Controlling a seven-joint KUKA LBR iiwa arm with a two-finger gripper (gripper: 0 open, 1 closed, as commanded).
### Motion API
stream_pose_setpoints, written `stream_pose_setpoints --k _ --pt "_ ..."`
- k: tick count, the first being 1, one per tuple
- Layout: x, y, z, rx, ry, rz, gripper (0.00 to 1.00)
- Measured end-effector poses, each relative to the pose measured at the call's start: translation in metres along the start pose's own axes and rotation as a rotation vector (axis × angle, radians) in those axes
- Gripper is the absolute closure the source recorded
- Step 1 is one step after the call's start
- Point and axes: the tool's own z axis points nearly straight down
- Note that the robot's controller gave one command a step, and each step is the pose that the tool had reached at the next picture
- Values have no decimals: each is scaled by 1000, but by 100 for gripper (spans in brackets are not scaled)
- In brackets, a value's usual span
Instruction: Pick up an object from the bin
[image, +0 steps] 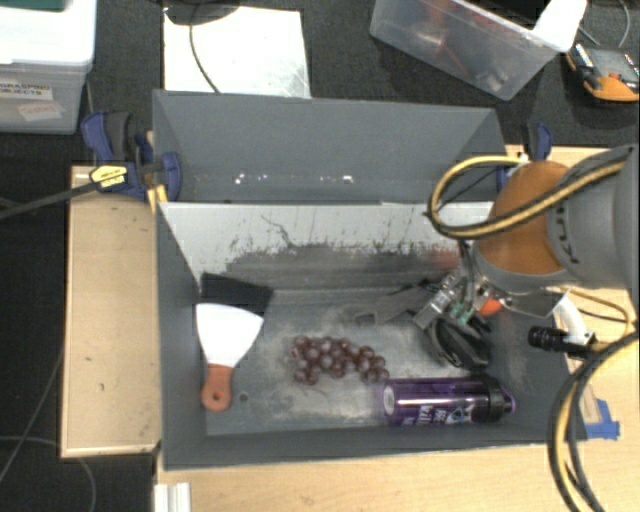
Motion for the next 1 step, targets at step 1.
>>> stream_pose_setpoints --k 1 --pt "0 0 0 0 0 -1 100"
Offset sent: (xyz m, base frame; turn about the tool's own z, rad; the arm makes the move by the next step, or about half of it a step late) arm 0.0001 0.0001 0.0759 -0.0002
